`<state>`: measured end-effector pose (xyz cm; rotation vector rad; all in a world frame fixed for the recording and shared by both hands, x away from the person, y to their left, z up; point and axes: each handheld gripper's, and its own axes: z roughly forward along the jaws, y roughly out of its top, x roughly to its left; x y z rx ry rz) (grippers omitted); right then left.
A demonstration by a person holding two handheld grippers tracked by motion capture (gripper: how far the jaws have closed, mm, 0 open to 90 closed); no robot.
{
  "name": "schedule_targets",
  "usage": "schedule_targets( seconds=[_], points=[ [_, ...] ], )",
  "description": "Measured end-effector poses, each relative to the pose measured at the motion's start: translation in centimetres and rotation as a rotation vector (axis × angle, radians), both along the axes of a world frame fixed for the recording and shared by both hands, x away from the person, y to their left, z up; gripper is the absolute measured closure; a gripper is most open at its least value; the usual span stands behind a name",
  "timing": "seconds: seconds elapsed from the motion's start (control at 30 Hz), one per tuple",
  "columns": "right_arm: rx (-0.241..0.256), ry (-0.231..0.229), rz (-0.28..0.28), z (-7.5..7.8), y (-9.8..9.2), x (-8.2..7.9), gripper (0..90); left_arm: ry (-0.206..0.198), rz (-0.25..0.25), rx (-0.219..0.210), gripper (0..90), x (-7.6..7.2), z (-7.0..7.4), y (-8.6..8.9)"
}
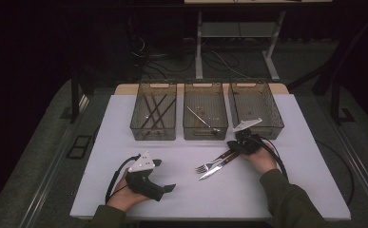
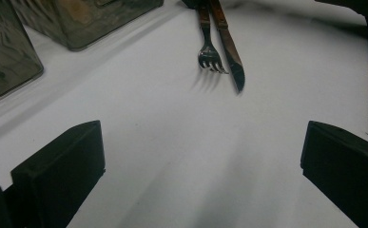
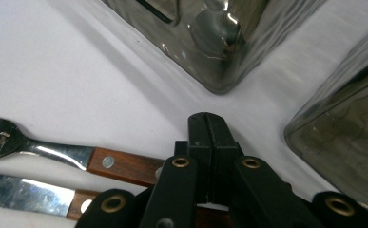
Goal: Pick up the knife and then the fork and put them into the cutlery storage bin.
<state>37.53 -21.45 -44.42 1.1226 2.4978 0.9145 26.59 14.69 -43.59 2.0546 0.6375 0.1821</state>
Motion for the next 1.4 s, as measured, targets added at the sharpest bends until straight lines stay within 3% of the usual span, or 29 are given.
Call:
schedule_targets(
  seconds=[0.7,1.4],
  points=[
    [-0.031,0.026,0.041,0.3,-0.5,-0.9,89.4,-0.001,0.000,-0.002,0.0,0.0,0.0,0.0],
    [-0.063,0.044,0.117,0.6,-0.9,-2.7,89.4,-0.003,-0.001,0.001,0.0,0.0,0.0,0.0]
  ],
)
